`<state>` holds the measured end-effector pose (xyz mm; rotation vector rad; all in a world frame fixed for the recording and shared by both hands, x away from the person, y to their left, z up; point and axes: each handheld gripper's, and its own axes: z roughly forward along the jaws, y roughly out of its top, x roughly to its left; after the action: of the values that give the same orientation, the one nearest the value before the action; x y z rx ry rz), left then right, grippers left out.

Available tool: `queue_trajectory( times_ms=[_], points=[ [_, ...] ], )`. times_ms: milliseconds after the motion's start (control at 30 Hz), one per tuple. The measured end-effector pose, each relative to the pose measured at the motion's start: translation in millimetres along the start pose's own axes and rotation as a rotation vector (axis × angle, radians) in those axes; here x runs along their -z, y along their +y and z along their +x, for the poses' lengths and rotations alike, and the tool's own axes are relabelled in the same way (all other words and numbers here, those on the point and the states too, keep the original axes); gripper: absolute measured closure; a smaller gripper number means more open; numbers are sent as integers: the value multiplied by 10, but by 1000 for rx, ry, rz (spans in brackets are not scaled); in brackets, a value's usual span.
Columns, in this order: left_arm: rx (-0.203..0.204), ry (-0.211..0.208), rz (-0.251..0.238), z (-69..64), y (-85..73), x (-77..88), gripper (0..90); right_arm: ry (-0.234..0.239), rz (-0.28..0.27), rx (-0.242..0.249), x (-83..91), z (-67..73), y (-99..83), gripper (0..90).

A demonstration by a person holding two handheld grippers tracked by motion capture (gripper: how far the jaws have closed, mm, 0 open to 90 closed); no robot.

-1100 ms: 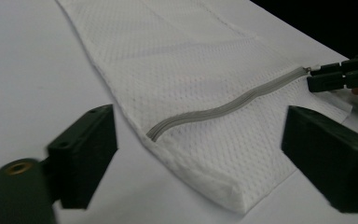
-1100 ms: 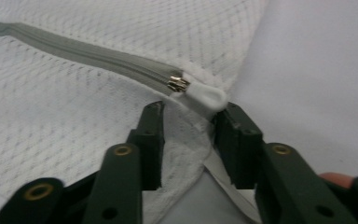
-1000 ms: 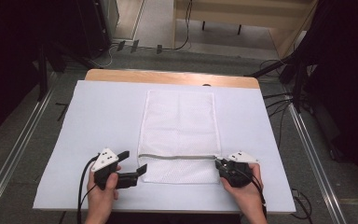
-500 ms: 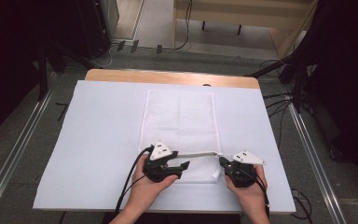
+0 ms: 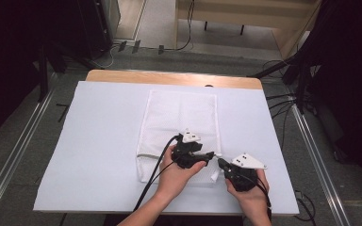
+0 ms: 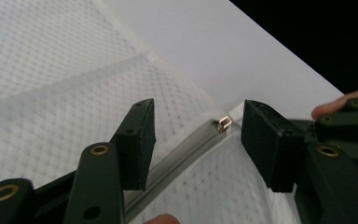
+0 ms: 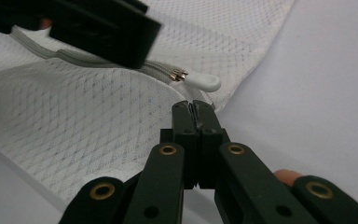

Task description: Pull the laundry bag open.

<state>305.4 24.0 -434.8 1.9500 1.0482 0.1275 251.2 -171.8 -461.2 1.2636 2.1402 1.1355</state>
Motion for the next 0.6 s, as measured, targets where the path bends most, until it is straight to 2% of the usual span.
queue_trajectory(
  times_ms=[67, 133, 267, 433, 500, 600],
  points=[
    [26, 7, 10, -49, 59, -86, 421, 9, -2, 10, -4, 16, 0, 900],
    [31, 10, 21, -78, 89, -129, 393, 14, -1, 12, -5, 33, 1, 900],
    [30, 27, 43, -146, 137, -210, 360, 16, 1, 24, -11, 60, 2, 900],
    [19, 93, 84, -229, 186, -302, 301, 13, 3, 40, -15, 87, 1, 900],
    [20, 98, 110, -233, 193, -332, 299, 11, 2, 43, -14, 94, 1, 900],
    [20, 112, 124, -229, 190, -345, 305, 9, 5, 50, -12, 100, 0, 900]
  ],
)
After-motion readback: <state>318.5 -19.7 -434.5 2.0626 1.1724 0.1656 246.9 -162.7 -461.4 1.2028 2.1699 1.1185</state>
